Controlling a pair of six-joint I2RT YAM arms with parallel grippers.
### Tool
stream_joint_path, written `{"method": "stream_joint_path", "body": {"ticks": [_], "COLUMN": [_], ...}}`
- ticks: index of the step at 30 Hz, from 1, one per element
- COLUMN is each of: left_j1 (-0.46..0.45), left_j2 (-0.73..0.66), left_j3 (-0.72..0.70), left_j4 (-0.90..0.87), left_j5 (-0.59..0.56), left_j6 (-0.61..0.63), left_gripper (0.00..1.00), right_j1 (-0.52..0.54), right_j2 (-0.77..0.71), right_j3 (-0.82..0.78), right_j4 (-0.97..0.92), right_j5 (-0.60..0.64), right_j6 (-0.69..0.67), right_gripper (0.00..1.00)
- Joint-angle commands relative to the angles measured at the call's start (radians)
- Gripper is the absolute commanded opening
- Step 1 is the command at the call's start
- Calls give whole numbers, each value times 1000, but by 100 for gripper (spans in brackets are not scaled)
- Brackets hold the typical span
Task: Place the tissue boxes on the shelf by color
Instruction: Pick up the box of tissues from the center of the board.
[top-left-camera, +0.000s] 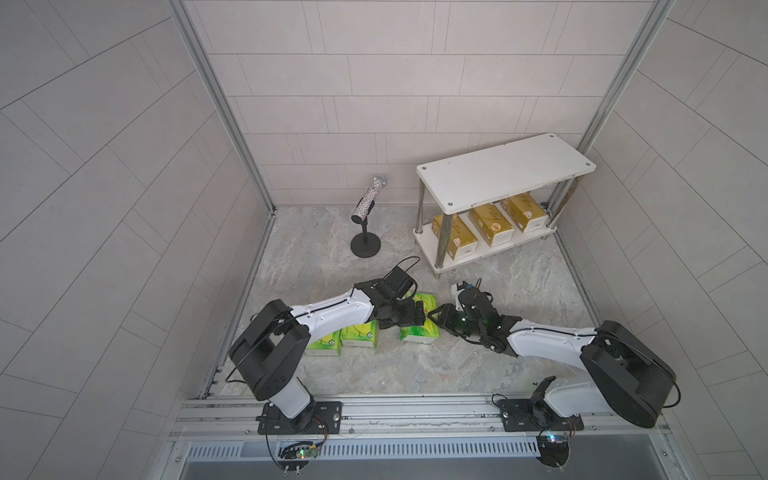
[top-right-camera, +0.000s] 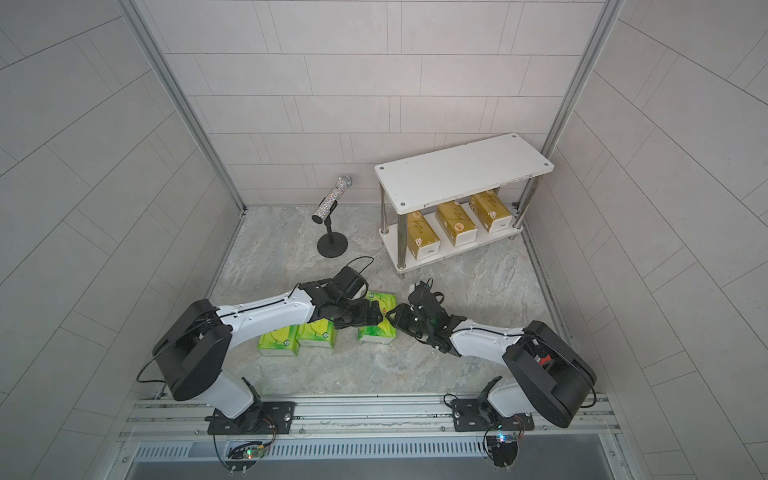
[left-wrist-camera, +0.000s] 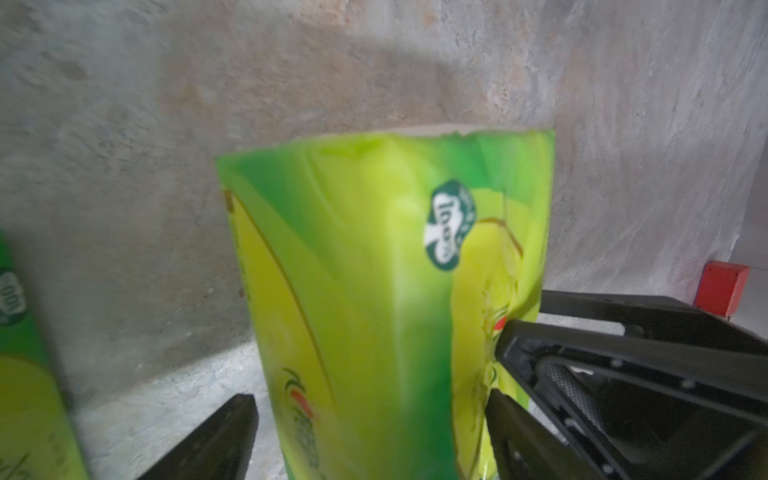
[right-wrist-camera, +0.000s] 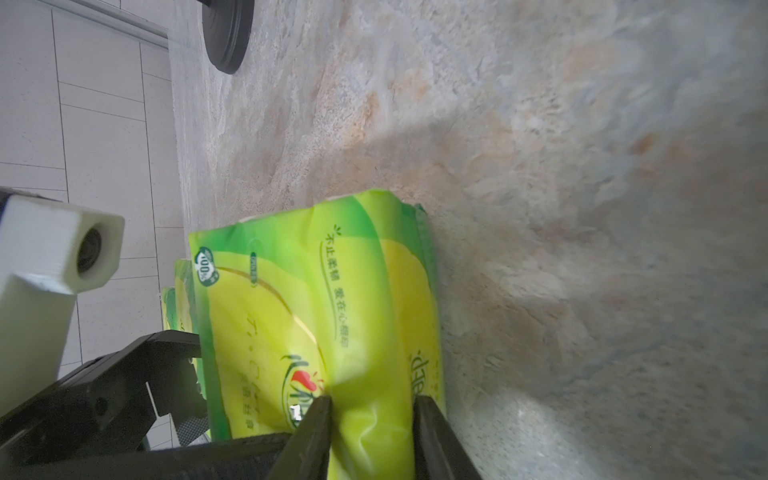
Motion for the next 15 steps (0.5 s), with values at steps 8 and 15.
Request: {"method": "stream_joint_path", "body": {"ticks": [8,15], "left_j1": [1,10], "left_j2": [40,50], "left_j3": [-37,-34], "left_j4": [80,79], "left_j5": [13,-3], "left_j6": [-10,13], "left_gripper": [92,88], "right_j1": [-24,-45], "right_j2": [56,71], "right_j3": [-42,-50], "right_j4": [-182,-171], "right_j5": [50,39], "right_j6": [-25,-34], "right_gripper": [37,37]}}
